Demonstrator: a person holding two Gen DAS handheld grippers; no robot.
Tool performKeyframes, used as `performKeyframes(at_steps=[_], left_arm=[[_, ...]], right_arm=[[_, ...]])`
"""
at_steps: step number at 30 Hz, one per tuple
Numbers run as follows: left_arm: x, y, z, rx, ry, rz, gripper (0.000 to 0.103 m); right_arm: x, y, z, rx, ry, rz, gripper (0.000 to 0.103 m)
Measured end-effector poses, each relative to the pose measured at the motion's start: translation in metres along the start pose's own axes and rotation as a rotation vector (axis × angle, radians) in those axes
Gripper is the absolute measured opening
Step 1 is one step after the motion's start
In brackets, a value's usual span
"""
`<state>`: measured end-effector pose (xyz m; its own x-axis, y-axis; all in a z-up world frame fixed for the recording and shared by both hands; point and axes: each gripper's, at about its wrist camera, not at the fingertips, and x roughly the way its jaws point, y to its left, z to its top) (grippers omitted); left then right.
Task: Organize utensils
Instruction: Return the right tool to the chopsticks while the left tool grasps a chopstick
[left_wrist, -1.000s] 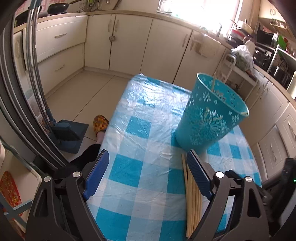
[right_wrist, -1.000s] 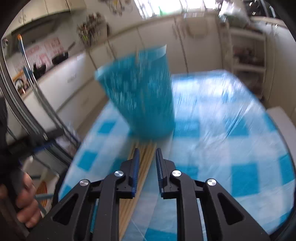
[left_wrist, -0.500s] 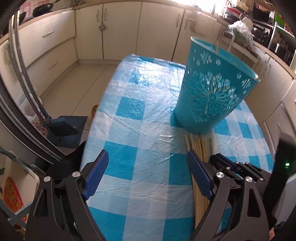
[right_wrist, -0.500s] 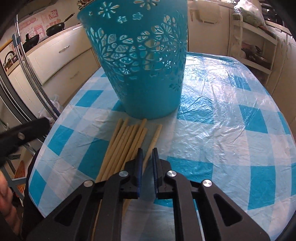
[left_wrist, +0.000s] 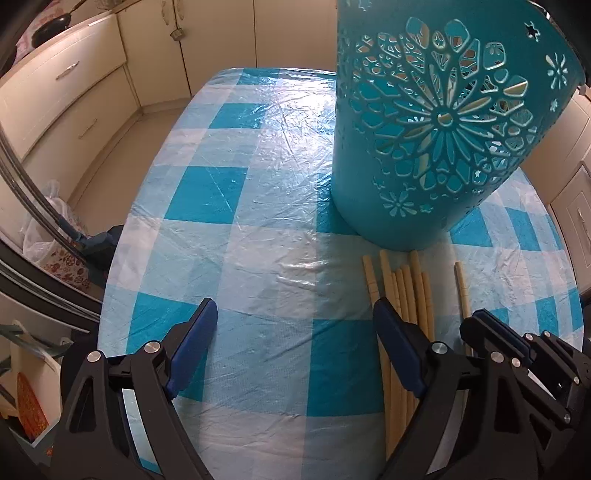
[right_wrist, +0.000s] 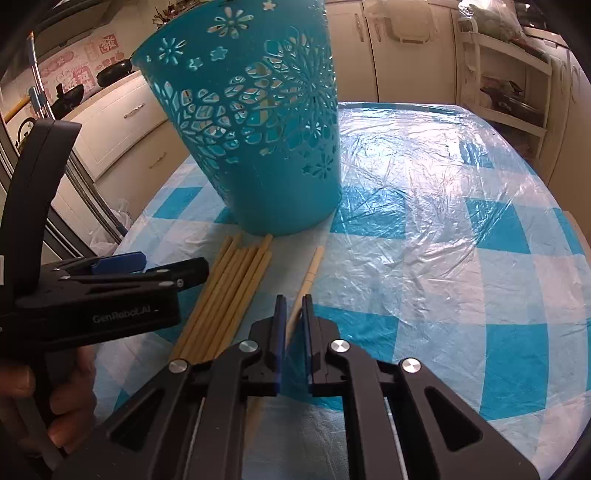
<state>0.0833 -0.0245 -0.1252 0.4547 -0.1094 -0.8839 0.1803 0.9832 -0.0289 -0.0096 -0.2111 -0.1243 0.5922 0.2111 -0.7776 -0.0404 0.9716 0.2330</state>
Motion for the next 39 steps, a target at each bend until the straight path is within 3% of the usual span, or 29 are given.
performKeyframes(at_steps=[23,26,30,33,37,39], left_arm=[[-0.001,-0.023,0.001,0.035,0.032,0.036,0.081],[-0.003,-0.021,0.0,0.045,0.028,0.024,0.069],[-0.007,-0.021,0.004,0.081,0.028,-0.025,0.027],[-0.007,-0.016,0.009,0.07,0.047,-0.096,0.009],[-0.006,-0.002,0.011,0.021,0.081,-0.181,0.006],[-0.006,-0.001,0.011,0.029,0.088,-0.184,0.006]], right_arm=[[0.002,-0.001,0.001,0.01,0.016,0.02,0.009],[0.003,0.0,0.002,0.001,0.022,0.015,0.009],[0.004,0.001,0.003,-0.012,0.026,0.005,0.009],[0.003,0.001,0.003,-0.016,0.03,0.004,0.009],[0.003,0.002,0.003,-0.022,0.035,0.001,0.009],[0.004,0.002,0.004,-0.028,0.038,-0.004,0.009]])
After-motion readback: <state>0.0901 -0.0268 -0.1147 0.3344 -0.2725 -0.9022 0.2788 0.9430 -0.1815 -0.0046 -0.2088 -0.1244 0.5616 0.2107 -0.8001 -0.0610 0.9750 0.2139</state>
